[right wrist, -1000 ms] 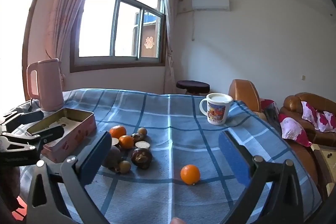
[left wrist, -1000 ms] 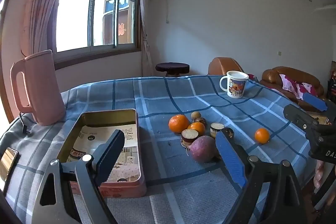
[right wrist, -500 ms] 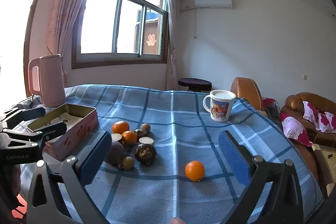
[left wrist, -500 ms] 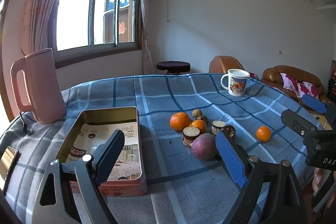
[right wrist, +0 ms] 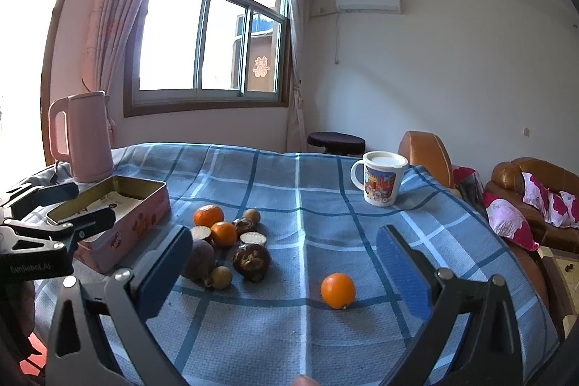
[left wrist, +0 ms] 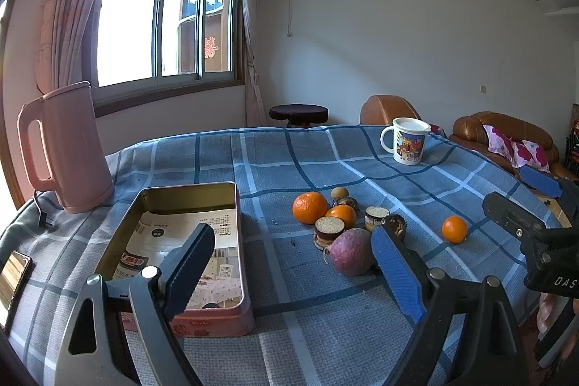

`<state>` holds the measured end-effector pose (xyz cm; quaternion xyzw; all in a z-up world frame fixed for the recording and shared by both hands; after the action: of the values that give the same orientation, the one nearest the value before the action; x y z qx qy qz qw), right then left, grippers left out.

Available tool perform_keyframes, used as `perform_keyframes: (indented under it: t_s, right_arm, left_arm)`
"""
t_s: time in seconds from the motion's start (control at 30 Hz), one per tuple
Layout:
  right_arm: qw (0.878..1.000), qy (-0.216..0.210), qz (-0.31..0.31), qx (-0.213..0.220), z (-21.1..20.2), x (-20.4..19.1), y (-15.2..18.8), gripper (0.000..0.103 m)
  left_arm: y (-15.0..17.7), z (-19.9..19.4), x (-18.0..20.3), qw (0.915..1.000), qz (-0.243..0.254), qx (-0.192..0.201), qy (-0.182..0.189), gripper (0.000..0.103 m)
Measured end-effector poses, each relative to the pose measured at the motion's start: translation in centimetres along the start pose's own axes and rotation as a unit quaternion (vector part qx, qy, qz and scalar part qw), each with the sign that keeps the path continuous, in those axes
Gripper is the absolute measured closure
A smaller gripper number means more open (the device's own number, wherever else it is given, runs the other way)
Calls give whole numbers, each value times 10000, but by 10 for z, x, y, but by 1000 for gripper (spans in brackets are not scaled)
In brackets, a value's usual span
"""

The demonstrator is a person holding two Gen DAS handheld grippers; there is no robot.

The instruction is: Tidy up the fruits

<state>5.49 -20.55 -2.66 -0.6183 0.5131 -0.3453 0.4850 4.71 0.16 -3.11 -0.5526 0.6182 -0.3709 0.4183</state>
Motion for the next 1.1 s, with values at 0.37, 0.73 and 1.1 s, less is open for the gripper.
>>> perform_keyframes:
  t_s: [0.37, 0.73, 1.1]
  right_arm:
    - [10000, -9, -5, -36, 1, -3, 6, 0]
    - [10000, -20, -4, -61, 3, -4, 7, 0]
    - [10000, -14, -4, -80, 3, -5, 9, 0]
  left_arm:
    - [-1, 0, 0, 10000, 2, -2, 0, 13]
    - [0, 0, 0, 10000, 1, -7, 1, 13]
    - [2, 0, -1, 10000, 7, -24, 7, 13]
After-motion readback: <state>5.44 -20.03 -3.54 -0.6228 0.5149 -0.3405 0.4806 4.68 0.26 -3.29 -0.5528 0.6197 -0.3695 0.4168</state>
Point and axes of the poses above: each gripper's, at about its wrist camera, not at the fingertips, and z roughly the way its jaws point, x to its right, y to its underside, the point moved 4 cm from there along z, roughly the way its jaws point, and after that the axes turned 8 degrees about z, right-handed, at the moved point
